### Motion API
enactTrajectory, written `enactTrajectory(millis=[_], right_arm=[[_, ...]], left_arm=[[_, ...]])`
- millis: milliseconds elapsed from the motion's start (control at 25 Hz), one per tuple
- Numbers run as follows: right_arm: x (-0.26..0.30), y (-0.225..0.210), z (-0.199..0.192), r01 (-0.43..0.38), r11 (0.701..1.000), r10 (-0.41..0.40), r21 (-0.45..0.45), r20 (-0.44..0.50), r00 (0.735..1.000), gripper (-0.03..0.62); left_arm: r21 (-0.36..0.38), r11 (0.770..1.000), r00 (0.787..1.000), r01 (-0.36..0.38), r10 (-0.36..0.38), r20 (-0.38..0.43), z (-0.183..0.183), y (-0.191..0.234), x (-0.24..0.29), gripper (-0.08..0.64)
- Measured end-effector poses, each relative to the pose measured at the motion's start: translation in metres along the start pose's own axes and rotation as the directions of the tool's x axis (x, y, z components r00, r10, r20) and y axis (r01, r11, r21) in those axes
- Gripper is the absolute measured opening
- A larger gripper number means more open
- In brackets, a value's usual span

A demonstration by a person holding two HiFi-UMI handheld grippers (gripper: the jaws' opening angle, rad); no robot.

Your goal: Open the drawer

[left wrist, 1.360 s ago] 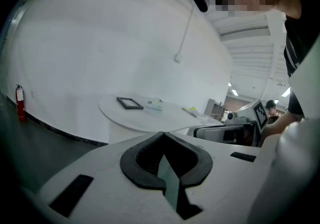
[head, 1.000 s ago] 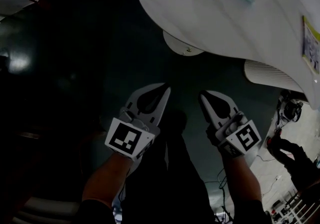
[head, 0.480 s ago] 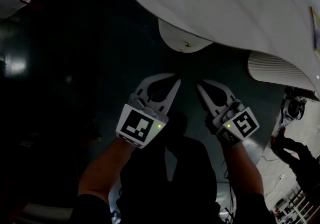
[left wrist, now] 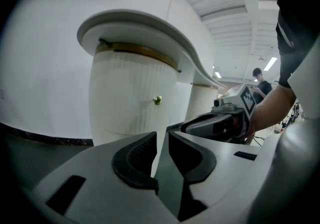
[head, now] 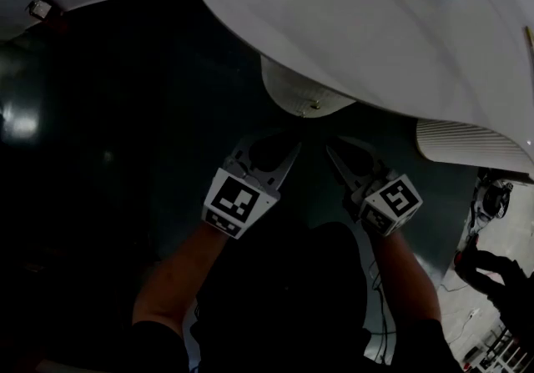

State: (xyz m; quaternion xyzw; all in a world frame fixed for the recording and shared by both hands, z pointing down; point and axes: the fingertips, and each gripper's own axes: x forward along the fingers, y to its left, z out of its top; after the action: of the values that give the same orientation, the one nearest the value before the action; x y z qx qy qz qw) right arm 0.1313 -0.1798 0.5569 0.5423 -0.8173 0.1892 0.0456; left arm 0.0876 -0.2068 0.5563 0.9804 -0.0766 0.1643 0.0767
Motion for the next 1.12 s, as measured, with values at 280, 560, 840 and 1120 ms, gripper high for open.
enactTrajectory(millis=[280, 560, 840, 1120], right_arm=[[0.044, -0.048, -0.058, 0.024, 0.998, -0.025, -0.051, -0.019, 1.0, 0.02], [0.085, -0.084, -0.101, 0.065, 0.994, -0.07, -0.093, -0.05, 0.996, 0.08], [0.088, -0.123, -0.117, 0.097, 0.994, -0.098, -0.055, -0.027, 0.995, 0.08], [0.091, -0.125, -0.125, 0.041, 0.992, -0.048, -0.12, -0.058, 0.997, 0.08]], left_arm=[[0.032, 0.999, 1.0, 0.024, -0.024, 0.005, -0.06, 0.032, 0.055, 0.075], [0.071, 0.996, 0.999, 0.047, -0.047, -0.002, -0.107, 0.064, 0.089, 0.095], [0.097, 0.992, 0.997, 0.077, -0.074, -0.036, -0.125, 0.07, 0.129, 0.103], [0.143, 0.985, 0.994, 0.093, -0.083, -0.07, -0.132, 0.062, 0.149, 0.101]])
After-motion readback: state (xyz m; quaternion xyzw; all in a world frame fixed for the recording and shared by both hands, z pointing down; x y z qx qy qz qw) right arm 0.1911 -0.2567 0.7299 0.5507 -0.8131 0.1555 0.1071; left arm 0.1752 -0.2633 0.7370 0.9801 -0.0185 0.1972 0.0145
